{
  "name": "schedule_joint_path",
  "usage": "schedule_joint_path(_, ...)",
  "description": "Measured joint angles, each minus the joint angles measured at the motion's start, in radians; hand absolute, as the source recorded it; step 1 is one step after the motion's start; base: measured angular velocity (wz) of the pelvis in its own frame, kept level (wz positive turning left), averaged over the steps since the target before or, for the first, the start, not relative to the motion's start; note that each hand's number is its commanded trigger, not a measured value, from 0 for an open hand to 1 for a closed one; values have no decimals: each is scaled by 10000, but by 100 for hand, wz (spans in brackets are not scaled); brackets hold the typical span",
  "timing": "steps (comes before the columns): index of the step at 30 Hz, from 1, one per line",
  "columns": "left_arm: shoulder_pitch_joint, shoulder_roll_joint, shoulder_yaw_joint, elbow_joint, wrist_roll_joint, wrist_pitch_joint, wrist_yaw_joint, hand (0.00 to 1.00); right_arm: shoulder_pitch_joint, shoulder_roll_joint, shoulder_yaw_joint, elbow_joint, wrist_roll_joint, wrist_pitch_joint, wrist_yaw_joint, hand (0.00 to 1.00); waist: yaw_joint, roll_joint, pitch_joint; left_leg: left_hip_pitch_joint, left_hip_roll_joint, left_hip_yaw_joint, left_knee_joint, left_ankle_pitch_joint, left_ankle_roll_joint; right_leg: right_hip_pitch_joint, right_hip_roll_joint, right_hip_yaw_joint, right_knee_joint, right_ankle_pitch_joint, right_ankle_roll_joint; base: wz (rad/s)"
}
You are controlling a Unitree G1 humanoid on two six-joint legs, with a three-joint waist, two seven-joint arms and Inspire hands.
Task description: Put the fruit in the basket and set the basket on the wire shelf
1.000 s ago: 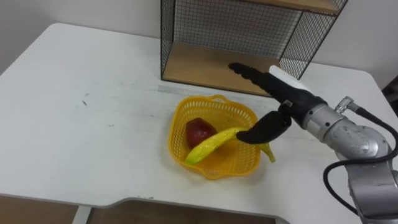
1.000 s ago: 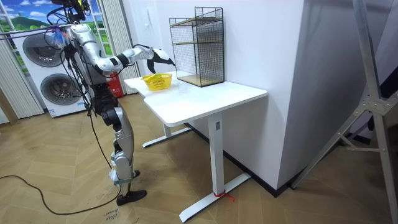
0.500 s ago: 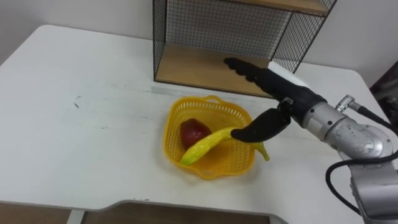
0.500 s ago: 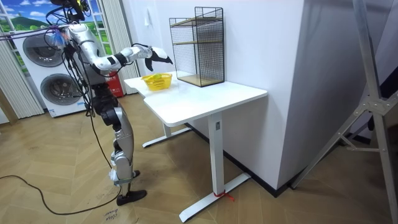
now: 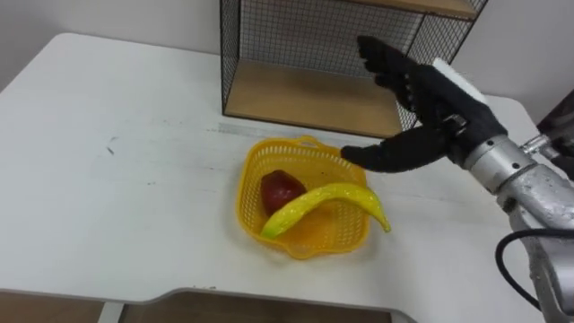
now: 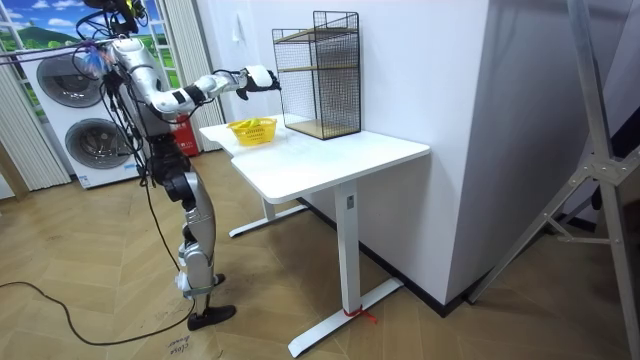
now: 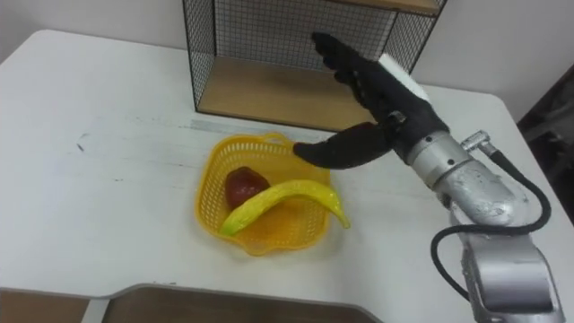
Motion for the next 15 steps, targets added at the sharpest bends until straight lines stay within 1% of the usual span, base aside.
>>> schedule_joint_path(1,98,-49,113,2,-281,-32,77,0,178,11,-223,0,344,-60,-264,0,-80,107,-28,-5,-8,-8,3,-13,6,-2,-12,-27,2,1,3,0)
schedule_joint_path(2,159,-66,220,4,-445,-40,111,0,256,12,-313,0,508,-74,-408,0,-104,136,-51,-5,-13,-14,-5,-14,8,-2,-16,-36,2,2,4,0)
schedule_joint_path(4,348,-79,596,15,-1220,-120,314,0,598,12,-611,73,983,-112,-940,0,-227,294,-136,1,-9,-15,2,-13,8,2,-23,-65,4,2,4,0)
schedule_joint_path(5,391,-94,764,13,-1490,-142,378,0,608,16,-641,223,1093,-157,-1049,0,-311,328,-154,8,-11,-31,1,-12,7,14,-23,-67,2,2,4,3)
schedule_joint_path(6,425,-107,1119,-8,-2156,-147,540,0,622,25,-720,575,1339,-266,-1299,0,-382,384,-174,37,-13,-37,-3,-6,3,45,-24,-64,4,2,4,0)
schedule_joint_path(7,431,-107,1386,-111,-2947,-163,790,0,771,26,-867,764,1413,-281,-1653,0,-395,420,-201,45,-19,-41,-5,1,-1,56,-26,-82,3,2,4,0)
schedule_joint_path(8,450,-107,1543,-198,-3342,-190,889,0,910,26,-963,771,1493,-281,-1853,0,-359,430,-208,47,-21,-46,-10,10,0,65,-32,-102,5,2,4,4)
schedule_joint_path(9,469,-106,1886,-349,-4012,-306,1095,0,1124,26,-1083,778,1676,-281,-2222,0,-361,459,-217,65,-24,-63,-20,24,0,89,-37,-122,3,1,3,5)
schedule_joint_path(10,494,-105,2300,-589,-4729,-333,1319,0,1346,25,-1255,819,1873,-293,-2449,0,-372,461,-212,103,-28,-91,-35,27,-5,125,-35,-124,1,1,3,3)
schedule_joint_path(11,511,-103,2467,-705,-5089,-386,1464,0,1447,25,-1333,838,1968,-290,-2582,0,-352,462,-208,124,-31,-97,-50,33,-10,140,-36,-131,-1,1,3,0)
schedule_joint_path(12,529,-109,2891,-865,-5743,-512,1689,0,1576,28,-1456,849,1980,-290,-2820,0,-335,507,-180,145,-39,-93,-53,35,-12,162,-36,-121,-15,0,3,-3)
schedule_joint_path(13,582,-103,3260,-1172,-6435,-535,2016,0,1683,28,-1584,866,1976,-292,-3097,0,-337,512,-175,161,-44,-94,-51,34,-11,182,-37,-115,-34,0,3,-3)
schedule_joint_path(14,632,-103,3410,-1386,-6739,-553,2188,0,1716,28,-1644,916,1970,-294,-3219,0,-341,530,-164,161,-46,-93,-45,34,-10,183,-38,-112,-45,0,3,0)
schedule_joint_path(15,685,-99,3686,-1775,-7211,-641,2575,0,1769,37,-1747,1038,1949,-293,-3501,0,-310,523,-168,165,-48,-74,-52,34,-10,185,-38,-93,-68,0,3,-4)
